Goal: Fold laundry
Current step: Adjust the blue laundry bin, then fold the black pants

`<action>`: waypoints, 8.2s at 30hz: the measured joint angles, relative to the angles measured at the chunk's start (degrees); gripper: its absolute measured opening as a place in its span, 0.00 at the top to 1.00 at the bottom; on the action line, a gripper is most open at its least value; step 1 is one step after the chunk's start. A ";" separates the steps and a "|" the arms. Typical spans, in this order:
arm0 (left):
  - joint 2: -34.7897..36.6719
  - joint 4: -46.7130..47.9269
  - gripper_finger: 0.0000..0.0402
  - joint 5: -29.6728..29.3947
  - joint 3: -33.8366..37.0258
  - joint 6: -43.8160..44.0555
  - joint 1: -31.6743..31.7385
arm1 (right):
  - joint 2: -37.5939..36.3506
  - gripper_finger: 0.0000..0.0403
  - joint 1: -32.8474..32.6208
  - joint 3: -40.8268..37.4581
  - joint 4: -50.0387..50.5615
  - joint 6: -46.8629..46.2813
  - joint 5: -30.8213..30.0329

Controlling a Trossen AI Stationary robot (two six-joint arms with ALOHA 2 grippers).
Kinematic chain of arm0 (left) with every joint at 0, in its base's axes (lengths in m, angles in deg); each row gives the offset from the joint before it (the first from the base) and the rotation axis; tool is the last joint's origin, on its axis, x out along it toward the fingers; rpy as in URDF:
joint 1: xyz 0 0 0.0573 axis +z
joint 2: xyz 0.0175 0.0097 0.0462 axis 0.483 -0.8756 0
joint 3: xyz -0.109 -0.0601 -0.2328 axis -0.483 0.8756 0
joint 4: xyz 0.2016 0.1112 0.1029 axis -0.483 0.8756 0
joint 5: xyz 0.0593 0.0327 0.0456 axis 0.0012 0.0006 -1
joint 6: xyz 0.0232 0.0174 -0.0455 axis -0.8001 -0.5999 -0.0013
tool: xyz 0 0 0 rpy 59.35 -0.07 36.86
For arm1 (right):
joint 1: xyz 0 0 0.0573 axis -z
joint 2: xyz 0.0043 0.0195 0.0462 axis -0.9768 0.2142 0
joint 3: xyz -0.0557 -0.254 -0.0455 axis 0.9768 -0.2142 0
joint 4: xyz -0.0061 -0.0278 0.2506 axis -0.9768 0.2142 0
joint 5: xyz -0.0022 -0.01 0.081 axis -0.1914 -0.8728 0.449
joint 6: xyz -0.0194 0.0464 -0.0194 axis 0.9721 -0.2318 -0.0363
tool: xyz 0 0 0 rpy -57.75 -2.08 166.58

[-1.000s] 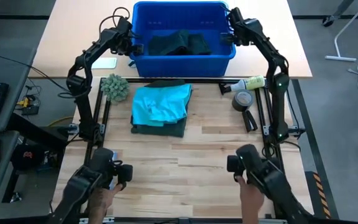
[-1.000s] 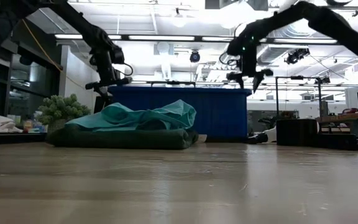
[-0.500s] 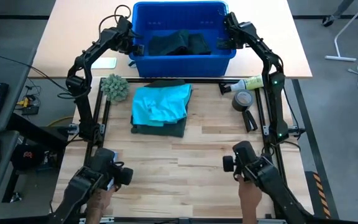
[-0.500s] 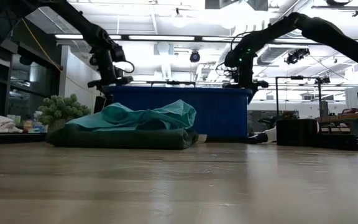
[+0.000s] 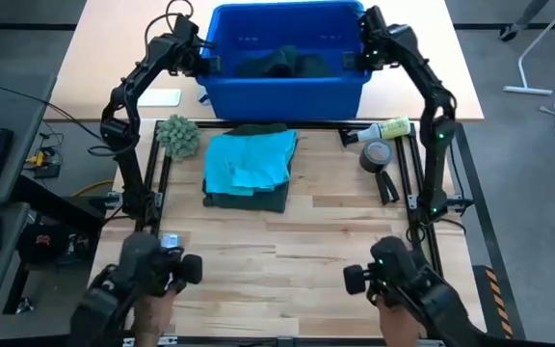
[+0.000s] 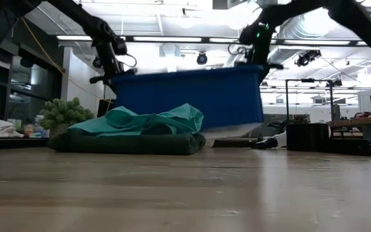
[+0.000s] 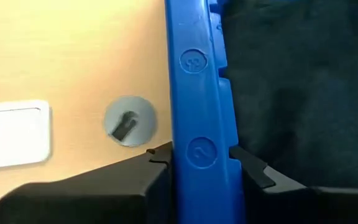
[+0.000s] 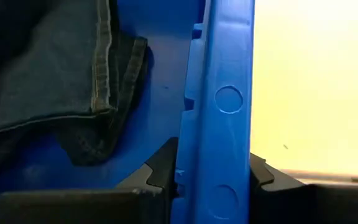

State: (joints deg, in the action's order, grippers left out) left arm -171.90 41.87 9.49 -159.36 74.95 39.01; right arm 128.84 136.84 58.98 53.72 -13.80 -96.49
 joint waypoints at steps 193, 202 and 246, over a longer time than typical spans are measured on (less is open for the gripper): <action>38.17 -14.28 0.49 27.32 31.27 -0.51 -41.45 | -18.08 0.99 -59.91 -2.25 16.65 -28.19 -14.10; 38.15 -20.35 0.51 18.13 36.04 11.56 -51.07 | -20.13 1.00 -52.93 -6.31 16.72 -16.02 -10.34; 12.02 -31.66 1.00 -6.40 37.14 -1.34 -20.10 | -17.70 1.00 -14.55 -48.33 -40.80 -4.70 4.16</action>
State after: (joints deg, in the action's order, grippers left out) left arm -159.88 10.21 3.09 -122.22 73.61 18.91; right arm 111.15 122.28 10.65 12.91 -18.50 -92.33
